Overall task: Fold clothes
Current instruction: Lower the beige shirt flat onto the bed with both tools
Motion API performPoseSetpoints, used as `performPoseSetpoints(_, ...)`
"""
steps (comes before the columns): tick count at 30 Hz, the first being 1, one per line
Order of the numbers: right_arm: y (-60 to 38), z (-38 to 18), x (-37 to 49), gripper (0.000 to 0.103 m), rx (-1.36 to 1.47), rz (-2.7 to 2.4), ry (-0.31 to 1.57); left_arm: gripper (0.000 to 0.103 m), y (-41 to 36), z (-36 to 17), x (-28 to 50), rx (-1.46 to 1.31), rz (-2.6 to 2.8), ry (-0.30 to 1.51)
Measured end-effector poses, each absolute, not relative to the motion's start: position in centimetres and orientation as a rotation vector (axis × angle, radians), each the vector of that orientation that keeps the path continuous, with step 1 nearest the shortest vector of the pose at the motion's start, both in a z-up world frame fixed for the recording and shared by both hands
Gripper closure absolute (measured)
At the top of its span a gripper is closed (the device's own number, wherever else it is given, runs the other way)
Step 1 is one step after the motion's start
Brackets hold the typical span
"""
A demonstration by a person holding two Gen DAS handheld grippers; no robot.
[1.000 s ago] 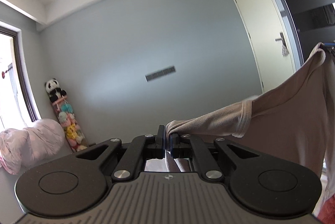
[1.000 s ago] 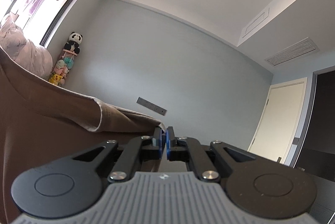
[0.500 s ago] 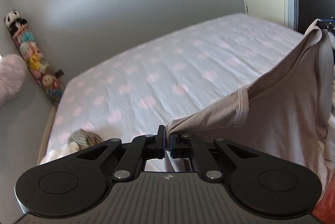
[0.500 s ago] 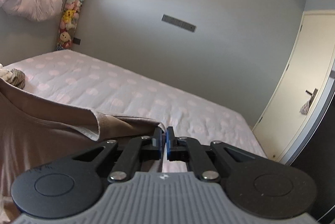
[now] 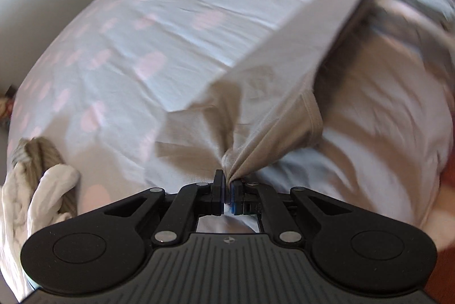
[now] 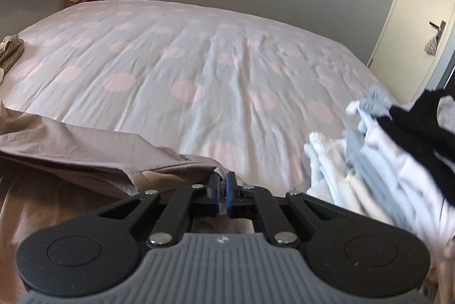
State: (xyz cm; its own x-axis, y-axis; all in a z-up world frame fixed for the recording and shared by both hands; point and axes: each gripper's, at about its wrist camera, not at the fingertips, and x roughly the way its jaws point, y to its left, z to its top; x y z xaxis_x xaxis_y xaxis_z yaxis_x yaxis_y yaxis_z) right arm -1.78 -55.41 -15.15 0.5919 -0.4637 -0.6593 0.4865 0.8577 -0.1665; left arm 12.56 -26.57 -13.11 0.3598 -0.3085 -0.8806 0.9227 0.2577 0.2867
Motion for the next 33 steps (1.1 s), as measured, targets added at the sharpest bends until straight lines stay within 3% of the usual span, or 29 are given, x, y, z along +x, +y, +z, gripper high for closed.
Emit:
performPoseSetpoints(7,-55.5,-17.3,-3.3,0.098,0.148,-0.589,0.742,0.097,-27.0,-16.9,9.2,1.119,-1.062,0.856)
performPoseSetpoints(9,-55.7,-17.3,-3.4,0.098,0.165,-0.593,0.728,0.084,-26.8,-17.3,8.6,1.152,-1.089,0.869)
performPoseSetpoints(17,-56.6,-17.7,-4.0,0.098,0.251,-0.589,0.680,0.064,-26.6,-14.8,7.3,1.197,-1.178,0.823)
performPoseSetpoints(29,-57.1,-18.1,-4.3,0.098,0.301,-0.562,0.656,0.070,-30.1,-18.1,9.1,1.451,-1.239,0.802)
performPoseSetpoints(33,-57.3,-18.4,-4.1,0.098,0.315,-0.557,0.660,0.093,-30.7,-19.3,8.7,1.513,-1.270,0.781)
